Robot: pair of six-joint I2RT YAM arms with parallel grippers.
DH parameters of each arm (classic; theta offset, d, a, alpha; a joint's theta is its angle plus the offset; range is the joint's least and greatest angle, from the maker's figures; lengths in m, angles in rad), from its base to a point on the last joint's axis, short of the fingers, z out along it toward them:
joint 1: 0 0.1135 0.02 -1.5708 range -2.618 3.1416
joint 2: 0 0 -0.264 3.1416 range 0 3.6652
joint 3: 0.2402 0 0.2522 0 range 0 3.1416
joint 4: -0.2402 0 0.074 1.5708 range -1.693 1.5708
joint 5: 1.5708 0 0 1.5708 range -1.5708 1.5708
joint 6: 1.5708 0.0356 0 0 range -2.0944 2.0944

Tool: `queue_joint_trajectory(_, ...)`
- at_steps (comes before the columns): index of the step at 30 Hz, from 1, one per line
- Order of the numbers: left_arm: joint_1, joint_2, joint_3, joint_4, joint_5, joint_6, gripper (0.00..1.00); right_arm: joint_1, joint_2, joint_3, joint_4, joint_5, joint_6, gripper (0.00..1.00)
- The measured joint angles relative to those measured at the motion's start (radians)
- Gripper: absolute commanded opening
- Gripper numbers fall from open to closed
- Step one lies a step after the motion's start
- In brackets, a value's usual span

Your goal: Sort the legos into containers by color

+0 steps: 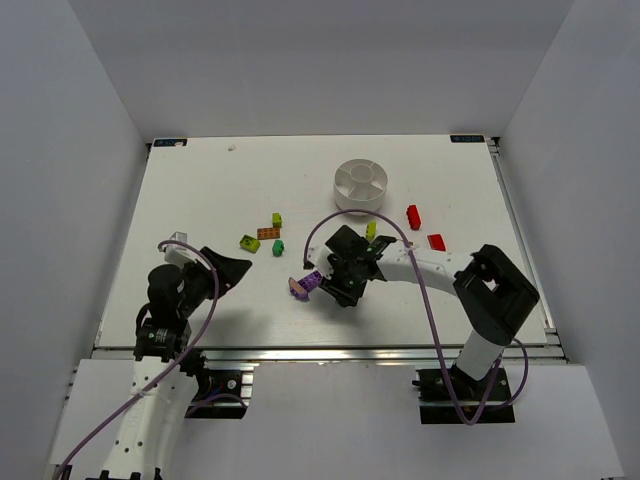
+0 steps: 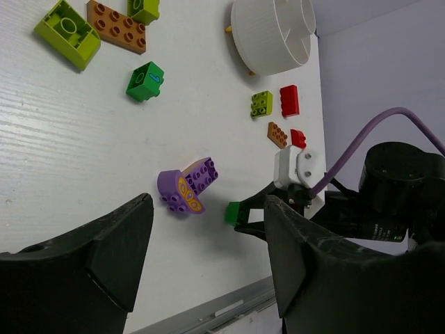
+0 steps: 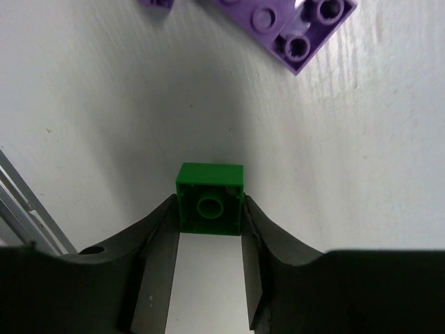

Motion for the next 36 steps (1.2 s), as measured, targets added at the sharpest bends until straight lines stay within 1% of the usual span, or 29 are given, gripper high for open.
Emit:
queue_joint_trajectory(1,0.000,0.004,0.000,0.004,0.000,0.000,0.74,0.000,0.000,0.005,0.000,-0.001,-0.005,0.00)
queue_joint_trajectory(7,0.000,0.035,0.000,0.036,0.007,-0.001,0.74,-0.002,-0.027,0.045,-0.010,-0.018,-0.036,0.00)
queue_joint_trajectory(11,0.000,0.037,0.000,0.055,0.011,-0.007,0.74,-0.039,-0.082,0.108,-0.051,-0.078,-0.061,0.00)
queue_joint_trajectory(14,0.000,0.037,0.000,0.068,0.017,-0.012,0.74,-0.123,-0.108,0.184,-0.087,-0.166,-0.087,0.00)
queue_joint_trajectory(21,0.000,0.035,0.000,0.080,0.030,-0.031,0.74,-0.388,-0.111,0.346,-0.175,-0.378,-0.165,0.00)
queue_joint_trajectory(26,0.000,0.015,-0.029,0.120,0.037,-0.056,0.74,-0.482,-0.110,0.402,-0.208,-0.438,-0.175,0.00)
queue_joint_trajectory(31,0.000,0.014,-0.041,0.127,0.043,-0.071,0.74,-0.572,-0.085,0.485,-0.215,-0.476,-0.130,0.00)
queue_joint_trajectory(36,0.000,0.009,-0.042,0.129,0.049,-0.074,0.74,-0.660,-0.003,0.589,-0.214,-0.515,-0.021,0.00)
